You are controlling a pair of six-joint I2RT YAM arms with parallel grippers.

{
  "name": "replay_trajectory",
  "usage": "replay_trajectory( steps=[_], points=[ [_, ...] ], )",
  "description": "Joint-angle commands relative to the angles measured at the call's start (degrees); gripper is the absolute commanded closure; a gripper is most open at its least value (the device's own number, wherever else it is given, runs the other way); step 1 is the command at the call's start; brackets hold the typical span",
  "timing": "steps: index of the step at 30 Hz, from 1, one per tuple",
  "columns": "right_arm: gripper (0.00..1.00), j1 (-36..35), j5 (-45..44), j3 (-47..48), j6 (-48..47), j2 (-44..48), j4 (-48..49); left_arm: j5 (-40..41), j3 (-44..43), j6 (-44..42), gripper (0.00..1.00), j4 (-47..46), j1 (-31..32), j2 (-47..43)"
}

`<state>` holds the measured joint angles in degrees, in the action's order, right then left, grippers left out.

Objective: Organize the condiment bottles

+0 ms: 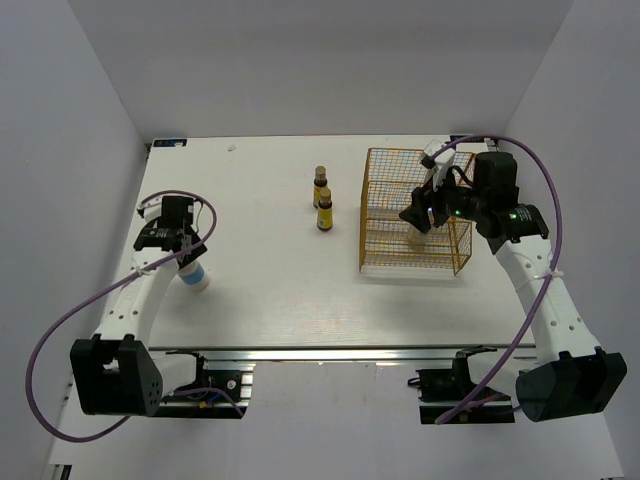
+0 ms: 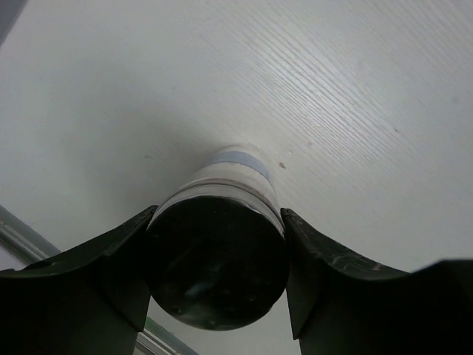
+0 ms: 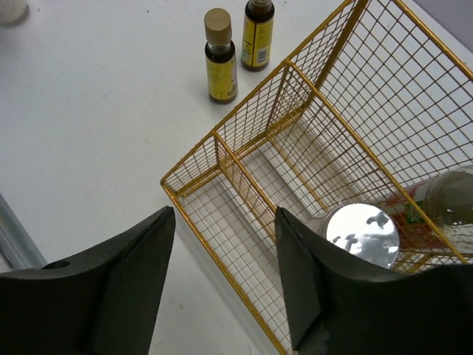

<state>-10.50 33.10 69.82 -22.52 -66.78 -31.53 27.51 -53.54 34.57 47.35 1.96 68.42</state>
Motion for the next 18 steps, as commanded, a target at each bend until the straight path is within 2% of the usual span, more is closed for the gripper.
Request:
replay_trajectory(
  steps=[1,2,3,4,6,9,10,15,17,18],
  points=[
    [0.4,0.22,-0.84,2.85,1.78,1.04,0.77,-12.67,-2.97,-3.35,1.0,-4.89,-0.11,-5.22],
    [0.46,0.22,-1.02,3.39,3.17,1.04,0.68,-16.31,-4.45,-3.63,1.0,-5.68,-0.02,-5.75],
    [0.58,0.22,-1.2,3.83,3.97,1.04,0.68,-20.0,-5.17,-3.89,1.0,-6.48,-0.02,-6.19],
    [0.82,0.22,-1.55,4.27,5.02,1.04,1.03,-23.34,-5.96,-4.07,1.0,-8.22,0.93,-6.98],
    [1.0,0.13,-1.72,5.76,7.57,0.87,1.29,-31.52,-9.03,-3.81,1.0,-9.55,2.87,-7.25],
    [1.0,0.39,-2.78,7.61,11.69,0.6,2.17,-32.7,-15.33,-3.1,1.0,-10.61,10.85,-5.76],
    [1.0,0.66,-3.04,8.04,12.67,0.34,2.43,-32.08,-17.11,-2.84,1.0,-10.88,15.75,-4.02],
    [1.0,1.71,-4.01,9.8,15.84,-0.63,3.49,-36.55,-30.53,-3.01,1.0,-14.21,24.49,4.51],
    [1.0,3.11,-5.23,10.16,17.07,-0.98,3.4,-38.66,-38.17,-4.67,1.0,-15.27,28.43,12.57],
    [1.0,3.12,-5.24,10.25,17.07,-1.07,3.49,-38.49,-38.22,-4.68,1.0,-15.1,28.45,12.61]
  ],
)
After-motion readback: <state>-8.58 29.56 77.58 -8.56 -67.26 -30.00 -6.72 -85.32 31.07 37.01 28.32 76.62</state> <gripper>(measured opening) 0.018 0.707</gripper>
